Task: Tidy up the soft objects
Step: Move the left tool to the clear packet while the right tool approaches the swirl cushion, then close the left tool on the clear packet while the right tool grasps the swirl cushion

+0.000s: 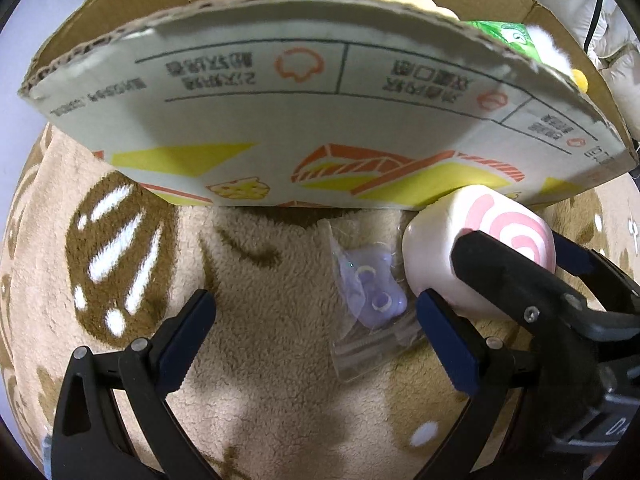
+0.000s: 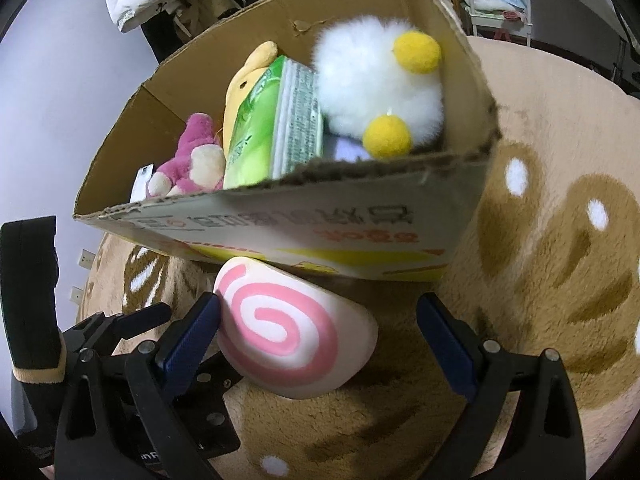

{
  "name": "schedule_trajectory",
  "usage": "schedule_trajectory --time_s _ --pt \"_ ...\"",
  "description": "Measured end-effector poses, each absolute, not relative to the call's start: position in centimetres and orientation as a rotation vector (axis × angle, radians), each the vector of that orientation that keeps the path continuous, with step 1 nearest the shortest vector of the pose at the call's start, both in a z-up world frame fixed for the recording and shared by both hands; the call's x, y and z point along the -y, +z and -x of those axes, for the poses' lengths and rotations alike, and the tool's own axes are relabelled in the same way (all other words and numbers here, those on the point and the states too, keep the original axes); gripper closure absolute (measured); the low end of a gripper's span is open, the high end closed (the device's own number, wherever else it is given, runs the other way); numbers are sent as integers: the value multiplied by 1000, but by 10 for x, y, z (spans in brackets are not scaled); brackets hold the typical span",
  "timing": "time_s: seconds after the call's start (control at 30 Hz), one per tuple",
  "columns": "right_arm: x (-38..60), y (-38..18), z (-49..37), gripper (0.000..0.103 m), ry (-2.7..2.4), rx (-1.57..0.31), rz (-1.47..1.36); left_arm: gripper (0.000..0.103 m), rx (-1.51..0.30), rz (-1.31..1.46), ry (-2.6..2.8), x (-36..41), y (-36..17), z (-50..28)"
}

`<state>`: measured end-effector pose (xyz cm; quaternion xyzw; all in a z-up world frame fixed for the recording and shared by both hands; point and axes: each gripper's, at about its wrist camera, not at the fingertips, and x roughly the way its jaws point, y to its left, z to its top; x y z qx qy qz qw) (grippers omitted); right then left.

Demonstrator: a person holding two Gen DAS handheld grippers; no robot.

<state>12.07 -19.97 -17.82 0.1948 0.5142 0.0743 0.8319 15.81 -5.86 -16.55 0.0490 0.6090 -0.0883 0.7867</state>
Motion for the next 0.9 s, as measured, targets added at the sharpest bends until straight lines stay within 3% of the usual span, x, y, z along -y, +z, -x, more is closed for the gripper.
schedule_trajectory --time_s 0.17,0.3,0.43,0.7,0.83,0.9 --pt "202 -181 -122 3 151 -1113 -438 3 -1315 -109 -196 59 -170 -158" --pt "199 -180 -123 32 198 -1124 -464 3 -1312 -117 -194 62 -175 -158" --pt "193 -173 -120 46 193 -1116 -418 3 -1304 -118 -199 66 -181 -157" --pt "199 -165 -111 60 178 -1115 -401 11 -1303 -122 -222 71 -189 -156" --pt "208 -155 -104 61 147 -1093 -392 11 -1297 -128 -218 74 -192 -154" --pt "213 -155 -102 61 142 -1090 -411 18 -1291 -134 -222 78 -192 -152"
